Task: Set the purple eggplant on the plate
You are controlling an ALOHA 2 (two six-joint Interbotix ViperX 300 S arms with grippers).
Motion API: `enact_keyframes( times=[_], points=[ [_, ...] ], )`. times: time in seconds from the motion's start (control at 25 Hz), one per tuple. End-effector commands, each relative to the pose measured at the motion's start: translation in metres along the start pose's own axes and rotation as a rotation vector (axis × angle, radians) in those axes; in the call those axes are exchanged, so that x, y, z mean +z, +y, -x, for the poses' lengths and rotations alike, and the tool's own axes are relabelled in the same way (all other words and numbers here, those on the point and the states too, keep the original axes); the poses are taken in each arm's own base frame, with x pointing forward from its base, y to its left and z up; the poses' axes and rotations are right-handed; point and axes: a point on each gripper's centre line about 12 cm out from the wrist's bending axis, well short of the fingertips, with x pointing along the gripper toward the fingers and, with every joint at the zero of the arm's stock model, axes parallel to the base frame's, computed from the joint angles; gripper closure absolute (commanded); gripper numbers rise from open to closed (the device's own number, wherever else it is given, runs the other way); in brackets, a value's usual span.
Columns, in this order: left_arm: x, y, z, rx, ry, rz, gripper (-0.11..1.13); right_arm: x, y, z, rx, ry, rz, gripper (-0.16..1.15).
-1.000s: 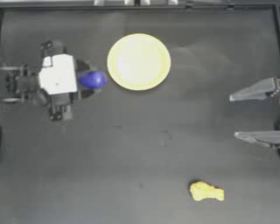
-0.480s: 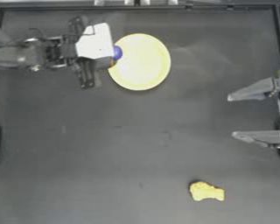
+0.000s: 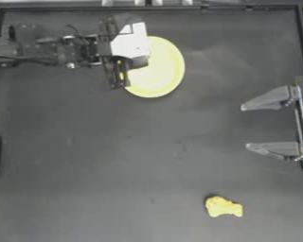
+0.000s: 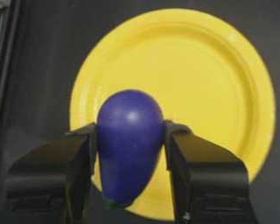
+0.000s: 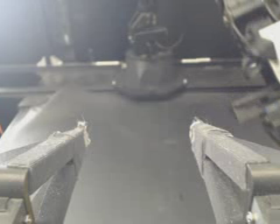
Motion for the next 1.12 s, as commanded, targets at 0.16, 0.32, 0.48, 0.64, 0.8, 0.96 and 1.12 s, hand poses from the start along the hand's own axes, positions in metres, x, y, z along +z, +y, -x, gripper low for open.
enact_keyframes(
  times=[0.16, 0.32, 0.48, 0.64, 0.8, 0.96, 1.12],
  points=[
    [0.015, 0.015, -0.015, 0.024, -0.036, -0.001, 0.64, 0.006, 0.0, -0.002, 0.0, -0.017, -0.003, -0.01],
    [0.017, 0.014, -0.028, 0.021, -0.03, -0.005, 0.64, 0.006, 0.0, -0.002, 0.0, -0.018, -0.003, -0.01],
    [0.016, 0.012, -0.036, 0.016, -0.021, -0.007, 0.64, 0.006, 0.0, -0.002, 0.0, -0.018, -0.003, -0.01],
    [0.015, 0.007, -0.041, 0.007, -0.012, -0.013, 0.64, 0.005, 0.0, -0.003, -0.001, -0.015, -0.003, -0.01],
    [0.015, -0.001, -0.045, -0.006, -0.005, -0.024, 0.63, 0.006, 0.0, -0.002, 0.0, -0.02, -0.003, -0.01],
    [0.016, -0.005, -0.046, -0.013, -0.007, -0.03, 0.62, 0.006, 0.0, -0.002, 0.0, -0.02, -0.003, -0.01],
    [0.016, -0.007, -0.046, -0.016, -0.003, -0.033, 0.57, 0.006, 0.0, -0.002, 0.0, -0.02, -0.003, -0.01]
  ],
)
